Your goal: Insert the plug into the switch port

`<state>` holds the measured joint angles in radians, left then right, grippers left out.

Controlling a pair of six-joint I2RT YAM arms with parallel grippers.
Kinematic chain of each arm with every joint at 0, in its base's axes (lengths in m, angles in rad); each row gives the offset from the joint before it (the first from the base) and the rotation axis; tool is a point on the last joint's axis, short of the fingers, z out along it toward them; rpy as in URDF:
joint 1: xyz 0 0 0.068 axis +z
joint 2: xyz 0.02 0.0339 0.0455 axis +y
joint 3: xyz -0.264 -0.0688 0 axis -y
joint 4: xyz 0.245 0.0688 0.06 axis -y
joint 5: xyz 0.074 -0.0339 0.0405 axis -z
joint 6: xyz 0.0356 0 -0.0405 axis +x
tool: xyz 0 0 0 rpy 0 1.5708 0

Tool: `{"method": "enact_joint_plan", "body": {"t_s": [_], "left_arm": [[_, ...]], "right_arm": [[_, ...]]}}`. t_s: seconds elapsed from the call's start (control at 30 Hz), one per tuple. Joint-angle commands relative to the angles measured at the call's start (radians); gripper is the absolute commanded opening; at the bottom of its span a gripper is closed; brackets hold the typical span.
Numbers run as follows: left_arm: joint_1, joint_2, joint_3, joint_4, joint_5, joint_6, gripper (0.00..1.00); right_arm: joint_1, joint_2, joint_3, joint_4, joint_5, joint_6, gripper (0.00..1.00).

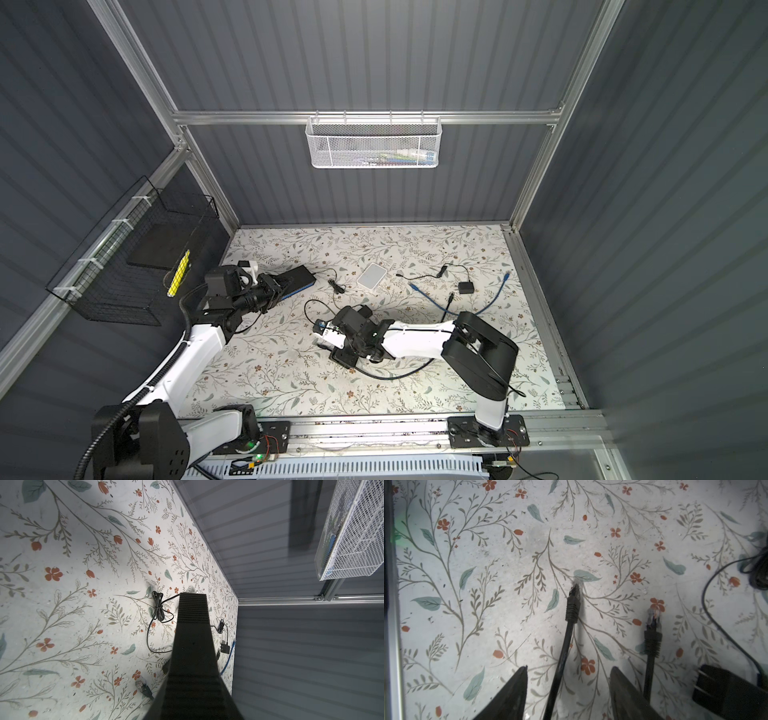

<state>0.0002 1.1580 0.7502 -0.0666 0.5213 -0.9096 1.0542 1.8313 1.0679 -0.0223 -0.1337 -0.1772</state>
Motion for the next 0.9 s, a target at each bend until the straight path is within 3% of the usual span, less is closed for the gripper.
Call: {"method": "enact_joint_plan", "body": {"t_s": [0.0,0.4,0.87], "left_arm": [[0.007,-0.030,0.003,0.011,0.025,0.016,0.00],[0.006,-0.021,-0.014,0.024,0.036,0.020,0.00],[0.006,-0.026,0.004,0.012,0.038,0.022,0.00]], "right_arm": [[-0.019,0.051,0.050,0.010,-0.033,-0.033,0.64],[-0.028,0.160,0.156,-0.001,-0.058,-0.074,0.62],[-0.030,0.200,0.171,0.024,-0.058,-0.078,0.49]]}}
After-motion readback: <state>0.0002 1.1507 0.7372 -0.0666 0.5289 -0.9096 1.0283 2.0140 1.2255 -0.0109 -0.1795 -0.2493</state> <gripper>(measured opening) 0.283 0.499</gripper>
